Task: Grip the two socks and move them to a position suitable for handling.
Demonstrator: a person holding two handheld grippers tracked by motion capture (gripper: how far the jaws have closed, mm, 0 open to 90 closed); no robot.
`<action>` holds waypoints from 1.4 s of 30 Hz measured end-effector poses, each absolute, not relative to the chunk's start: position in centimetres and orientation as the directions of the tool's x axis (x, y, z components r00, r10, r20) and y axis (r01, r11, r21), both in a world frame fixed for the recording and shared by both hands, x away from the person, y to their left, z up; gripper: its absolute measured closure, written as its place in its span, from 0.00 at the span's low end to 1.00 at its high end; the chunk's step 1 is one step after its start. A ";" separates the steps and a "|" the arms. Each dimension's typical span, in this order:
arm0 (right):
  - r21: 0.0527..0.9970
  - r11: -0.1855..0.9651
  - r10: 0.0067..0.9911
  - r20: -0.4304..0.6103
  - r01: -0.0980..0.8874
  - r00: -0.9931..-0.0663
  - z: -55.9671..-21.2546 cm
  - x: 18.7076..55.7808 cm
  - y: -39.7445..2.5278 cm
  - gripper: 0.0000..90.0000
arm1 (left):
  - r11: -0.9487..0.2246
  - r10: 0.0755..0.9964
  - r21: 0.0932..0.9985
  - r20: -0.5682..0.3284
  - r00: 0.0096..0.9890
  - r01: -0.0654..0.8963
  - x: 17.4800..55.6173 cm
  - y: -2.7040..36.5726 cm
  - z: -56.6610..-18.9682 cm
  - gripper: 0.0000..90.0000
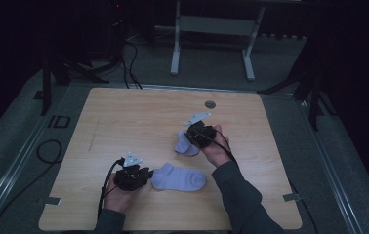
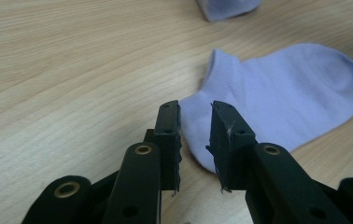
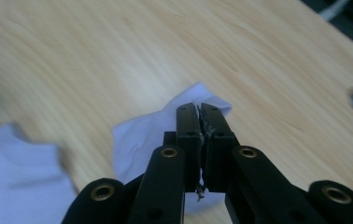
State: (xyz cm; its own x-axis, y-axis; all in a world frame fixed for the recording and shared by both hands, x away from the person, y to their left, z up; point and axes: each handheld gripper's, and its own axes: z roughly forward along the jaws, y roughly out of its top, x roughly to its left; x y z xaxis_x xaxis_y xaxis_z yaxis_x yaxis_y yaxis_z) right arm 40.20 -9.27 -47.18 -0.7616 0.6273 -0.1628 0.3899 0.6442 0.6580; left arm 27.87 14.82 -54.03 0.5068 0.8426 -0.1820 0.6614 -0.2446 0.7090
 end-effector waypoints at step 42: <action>0.600 0.558 0.733 -0.034 0.573 -0.679 -54.6 41.5 -13.7 0.96 | -0.220 0.880 0.698 -0.159 0.447 0.682 29.0 16.0 -54.5 0.81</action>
State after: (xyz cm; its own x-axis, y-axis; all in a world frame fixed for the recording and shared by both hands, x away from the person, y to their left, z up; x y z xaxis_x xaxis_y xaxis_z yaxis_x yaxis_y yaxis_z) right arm 41.47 -13.69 -54.61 -0.6791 0.7333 -0.0341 0.5726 0.5583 0.6004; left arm 29.00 15.96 -54.48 0.4469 0.8803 -0.1593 0.6820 -0.2200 0.6975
